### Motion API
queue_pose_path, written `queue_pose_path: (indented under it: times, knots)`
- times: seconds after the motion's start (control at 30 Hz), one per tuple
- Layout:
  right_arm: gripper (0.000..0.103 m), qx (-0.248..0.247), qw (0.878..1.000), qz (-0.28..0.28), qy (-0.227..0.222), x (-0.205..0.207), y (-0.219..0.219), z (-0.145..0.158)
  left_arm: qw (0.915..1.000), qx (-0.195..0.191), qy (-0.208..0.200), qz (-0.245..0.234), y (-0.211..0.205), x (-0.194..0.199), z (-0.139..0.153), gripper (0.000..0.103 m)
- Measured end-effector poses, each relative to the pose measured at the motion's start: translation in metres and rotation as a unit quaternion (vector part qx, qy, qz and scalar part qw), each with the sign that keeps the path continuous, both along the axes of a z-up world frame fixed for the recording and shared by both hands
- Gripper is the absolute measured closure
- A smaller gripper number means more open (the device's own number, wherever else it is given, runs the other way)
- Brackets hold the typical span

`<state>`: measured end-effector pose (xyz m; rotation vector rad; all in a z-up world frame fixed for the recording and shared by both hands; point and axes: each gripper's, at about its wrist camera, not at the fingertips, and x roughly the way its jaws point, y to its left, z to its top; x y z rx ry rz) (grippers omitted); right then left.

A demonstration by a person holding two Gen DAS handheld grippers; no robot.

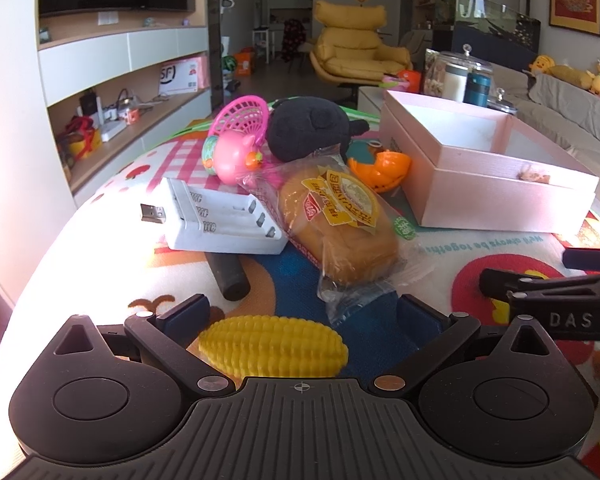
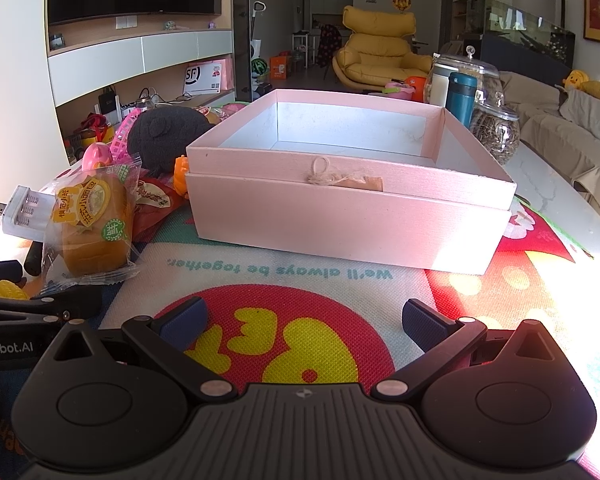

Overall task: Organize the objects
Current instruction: 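Grasp the yellow corn toy with the left tool and lift it, then carry the corn into the pink box with left tool while right tool grasps the bread bag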

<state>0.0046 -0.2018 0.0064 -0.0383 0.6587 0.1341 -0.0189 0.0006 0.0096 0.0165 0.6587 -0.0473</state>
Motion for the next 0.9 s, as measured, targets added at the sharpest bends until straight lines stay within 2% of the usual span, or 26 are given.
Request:
queue_pose_path:
  times: [0.17,0.27,0.43,0.57,0.6,0.63,0.7,0.9]
  knots:
    - [0.000,0.014,0.999,0.029,0.035,0.008,-0.007,0.009,0.9987,0.025,-0.003,-0.044,0.001,-0.031,0.011,0.000]
    - [0.000,-0.008,0.997,0.042,0.058,0.012,-0.004,0.011,0.9981,0.030,-0.001,-0.054,0.009,-0.041,0.017,0.000]
    - [0.000,-0.006,0.997,0.046,0.063,0.012,-0.005,0.011,0.9975,0.036,-0.008,-0.060,0.025,-0.038,0.022,0.000]
    - [0.000,-0.012,0.997,0.047,0.066,0.013,-0.003,0.011,0.9956,0.024,0.013,-0.090,0.031,-0.029,0.018,0.003]
    - [0.000,-0.013,0.997,0.048,0.066,0.013,-0.003,0.011,0.9956,0.018,0.014,-0.091,0.032,-0.028,0.017,0.010]
    - [0.000,-0.014,0.996,0.049,0.067,0.013,-0.003,0.011,0.9956,0.014,0.013,-0.092,0.031,-0.027,0.017,0.023]
    - [0.000,-0.015,0.996,0.052,0.065,0.013,-0.003,0.011,0.9960,0.011,0.009,-0.089,0.030,-0.025,0.017,0.038]
    - [0.000,-0.009,0.997,0.053,0.056,0.011,-0.005,0.010,0.9957,-0.012,0.017,-0.090,0.031,-0.020,0.015,0.043]
